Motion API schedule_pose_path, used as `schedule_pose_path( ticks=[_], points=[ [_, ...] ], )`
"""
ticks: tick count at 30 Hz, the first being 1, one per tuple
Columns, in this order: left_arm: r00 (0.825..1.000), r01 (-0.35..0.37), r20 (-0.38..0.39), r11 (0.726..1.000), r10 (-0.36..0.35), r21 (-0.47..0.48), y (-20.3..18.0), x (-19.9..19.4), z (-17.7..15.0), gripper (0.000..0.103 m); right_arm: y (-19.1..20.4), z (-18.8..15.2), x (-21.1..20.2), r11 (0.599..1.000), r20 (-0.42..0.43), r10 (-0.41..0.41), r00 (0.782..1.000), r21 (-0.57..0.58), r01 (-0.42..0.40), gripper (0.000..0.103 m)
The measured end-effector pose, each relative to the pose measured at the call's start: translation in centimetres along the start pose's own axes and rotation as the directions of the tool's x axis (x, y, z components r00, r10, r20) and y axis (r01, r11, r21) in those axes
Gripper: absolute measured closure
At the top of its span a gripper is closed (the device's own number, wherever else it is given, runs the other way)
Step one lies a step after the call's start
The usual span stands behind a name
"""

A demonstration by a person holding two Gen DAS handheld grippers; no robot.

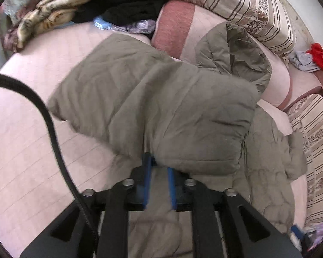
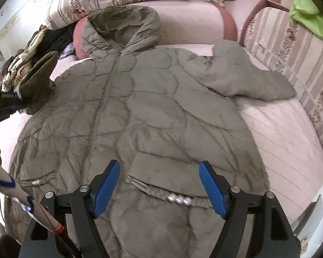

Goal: Fold large clothes
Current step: 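Fold the held sleeve across the coat body and open the left gripper, then grasp the other sleeve cuff with the right gripper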

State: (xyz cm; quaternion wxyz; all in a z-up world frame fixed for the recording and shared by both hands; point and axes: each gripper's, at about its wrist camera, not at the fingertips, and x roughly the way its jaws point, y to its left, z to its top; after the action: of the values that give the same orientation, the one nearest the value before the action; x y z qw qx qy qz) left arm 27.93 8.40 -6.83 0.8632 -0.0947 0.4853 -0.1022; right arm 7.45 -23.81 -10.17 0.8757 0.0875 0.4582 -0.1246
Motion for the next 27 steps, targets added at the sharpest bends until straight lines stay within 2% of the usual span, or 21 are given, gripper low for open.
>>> schedule_pose_path(
  ticks=[2,6,10,12,14,17,20,22,25,27],
  points=[
    [1.000,-0.002,0.016,1.000,0.002,-0.003,0.6,-1.1,-1.2,0.076,1.3,1.1,0.4,0.999,-0.005,0.027,1.000,-0.019,-0.027,0.022],
    [0.996,-0.086,0.027,0.996,0.085,0.020,1.2,-2.0,-3.5,0.074,5.0,3.7,1.7,0.992,-0.010,0.110,0.994,-0.058,-0.110,0.020],
    [0.991,-0.133,0.006,0.991,0.133,0.020,3.0,-2.2,-4.4,0.074,9.4,7.0,3.1,0.971,0.005,0.234,0.972,-0.047,-0.233,0.014],
    [0.989,-0.145,0.028,0.989,0.145,0.006,4.2,-2.9,-4.6,0.074,12.0,9.1,4.2,0.960,0.008,0.278,0.961,-0.037,-0.277,0.011],
    [0.985,-0.166,0.051,0.986,0.167,-0.019,5.5,-3.3,-4.4,0.067,14.7,10.8,5.6,0.946,-0.020,0.321,0.947,-0.043,-0.322,0.010],
    [0.981,-0.181,0.060,0.983,0.183,-0.038,7.0,-3.5,-4.1,0.067,18.8,12.6,8.7,0.936,-0.076,0.342,0.937,-0.062,-0.347,0.010],
    [0.980,-0.189,0.048,0.979,0.193,-0.073,8.4,-3.3,-3.9,0.067,21.8,13.6,12.3,0.942,-0.122,0.323,0.938,-0.055,-0.332,0.010],
    [0.981,-0.185,0.040,0.978,0.189,-0.094,9.0,-3.2,-3.8,0.067,22.9,13.8,14.5,0.931,-0.167,0.361,0.918,0.015,-0.364,0.010],
    [0.983,-0.176,0.028,0.977,0.180,-0.124,9.7,-3.0,-3.7,0.066,23.6,13.5,16.3,0.893,-0.192,0.448,0.873,0.145,-0.427,0.010],
    [0.985,-0.169,0.022,0.975,0.173,-0.141,9.9,-3.0,-3.6,0.066,24.7,13.5,16.6,0.884,-0.185,0.464,0.866,0.153,-0.441,0.013]
  ],
)
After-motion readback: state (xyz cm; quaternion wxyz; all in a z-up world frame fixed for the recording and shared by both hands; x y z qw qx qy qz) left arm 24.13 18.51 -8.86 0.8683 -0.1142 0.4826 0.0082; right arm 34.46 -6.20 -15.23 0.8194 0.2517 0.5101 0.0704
